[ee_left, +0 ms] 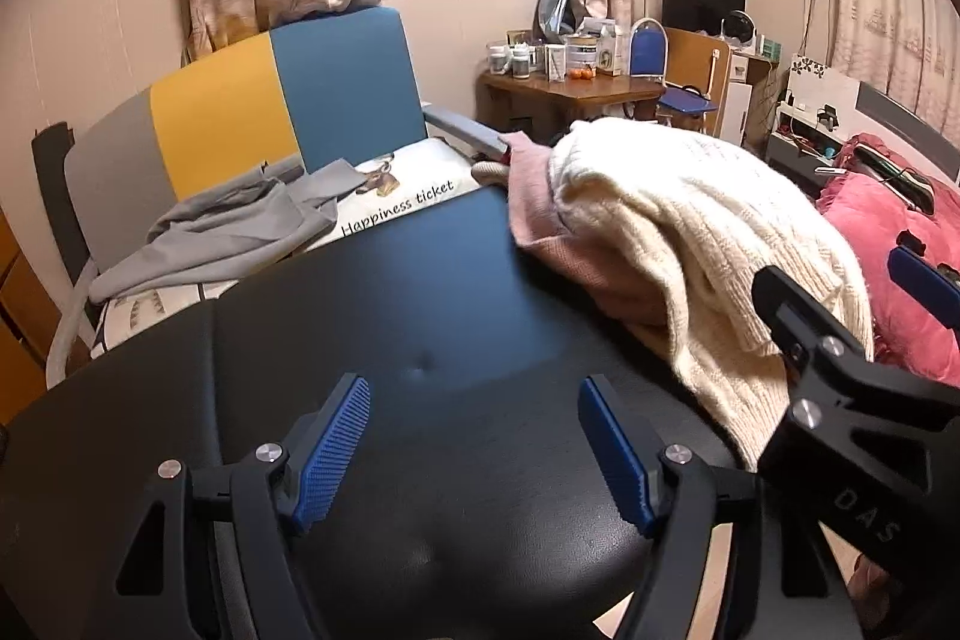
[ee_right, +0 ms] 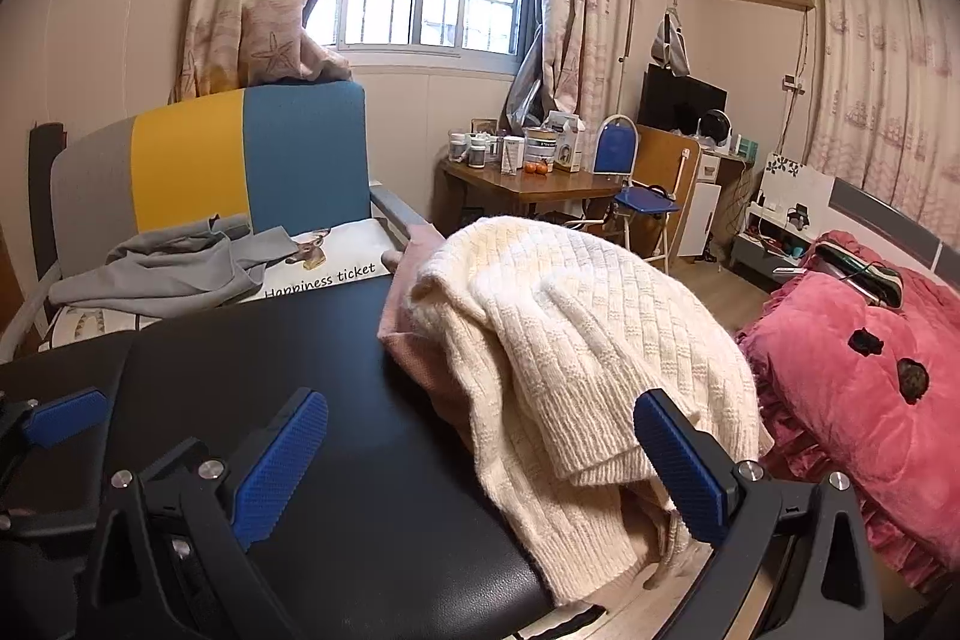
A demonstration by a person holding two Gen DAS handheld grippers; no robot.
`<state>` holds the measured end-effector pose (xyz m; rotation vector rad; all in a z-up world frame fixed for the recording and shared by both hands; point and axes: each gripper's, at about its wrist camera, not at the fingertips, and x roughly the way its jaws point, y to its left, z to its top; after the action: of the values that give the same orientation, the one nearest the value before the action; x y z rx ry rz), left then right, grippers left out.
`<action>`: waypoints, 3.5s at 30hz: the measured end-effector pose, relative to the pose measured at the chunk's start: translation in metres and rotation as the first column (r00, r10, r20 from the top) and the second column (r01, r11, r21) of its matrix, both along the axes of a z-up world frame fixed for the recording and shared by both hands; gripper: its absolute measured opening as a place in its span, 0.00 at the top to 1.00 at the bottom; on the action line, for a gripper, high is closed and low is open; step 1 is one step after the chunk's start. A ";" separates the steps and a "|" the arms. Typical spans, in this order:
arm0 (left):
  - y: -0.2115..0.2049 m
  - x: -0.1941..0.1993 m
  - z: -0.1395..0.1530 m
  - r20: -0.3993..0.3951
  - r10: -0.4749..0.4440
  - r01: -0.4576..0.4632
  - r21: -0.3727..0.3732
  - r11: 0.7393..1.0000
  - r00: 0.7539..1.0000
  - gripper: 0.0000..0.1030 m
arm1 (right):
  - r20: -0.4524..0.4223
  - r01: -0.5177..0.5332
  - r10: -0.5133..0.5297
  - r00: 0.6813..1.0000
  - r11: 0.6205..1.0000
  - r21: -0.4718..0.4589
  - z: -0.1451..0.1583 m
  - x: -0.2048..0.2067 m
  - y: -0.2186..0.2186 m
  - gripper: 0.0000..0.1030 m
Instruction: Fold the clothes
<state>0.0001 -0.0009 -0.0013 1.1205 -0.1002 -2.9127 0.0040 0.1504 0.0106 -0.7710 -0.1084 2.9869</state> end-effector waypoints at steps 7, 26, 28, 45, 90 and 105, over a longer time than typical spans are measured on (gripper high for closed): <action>-0.005 0.003 -0.009 0.036 -0.023 0.022 0.037 0.999 0.999 0.28 | 0.023 -0.012 0.011 1.000 1.000 0.007 -0.009 0.007 0.002 0.00; -0.041 0.018 -0.145 0.476 -0.191 0.026 0.330 0.944 0.858 0.36 | 0.281 -0.073 0.099 0.955 0.992 -0.103 -0.063 -0.060 0.037 0.40; -0.059 0.021 -0.158 0.503 -0.188 -0.043 0.411 0.911 0.844 0.36 | 0.299 -0.064 0.090 0.950 0.993 -0.096 -0.063 -0.074 0.043 0.40; -0.063 0.029 -0.160 0.430 -0.211 -0.044 0.511 0.859 0.878 0.23 | 0.337 -0.143 0.162 0.927 0.986 -0.082 -0.044 -0.246 0.060 0.44; 0.043 -0.351 -0.087 0.332 -0.232 -0.109 0.753 0.649 0.914 0.92 | 0.269 -0.110 0.121 0.956 0.992 -0.053 -0.094 -0.209 0.111 0.99; -0.032 -0.266 -0.068 0.251 -0.203 -0.026 0.685 0.728 0.946 0.87 | 0.268 -0.269 0.339 0.902 0.925 -0.267 -0.099 -0.151 0.041 0.90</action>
<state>-0.2657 -0.0326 -0.0697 1.6883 1.0371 -2.8713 -0.1469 0.1912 -0.0883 -1.3697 0.1104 3.1759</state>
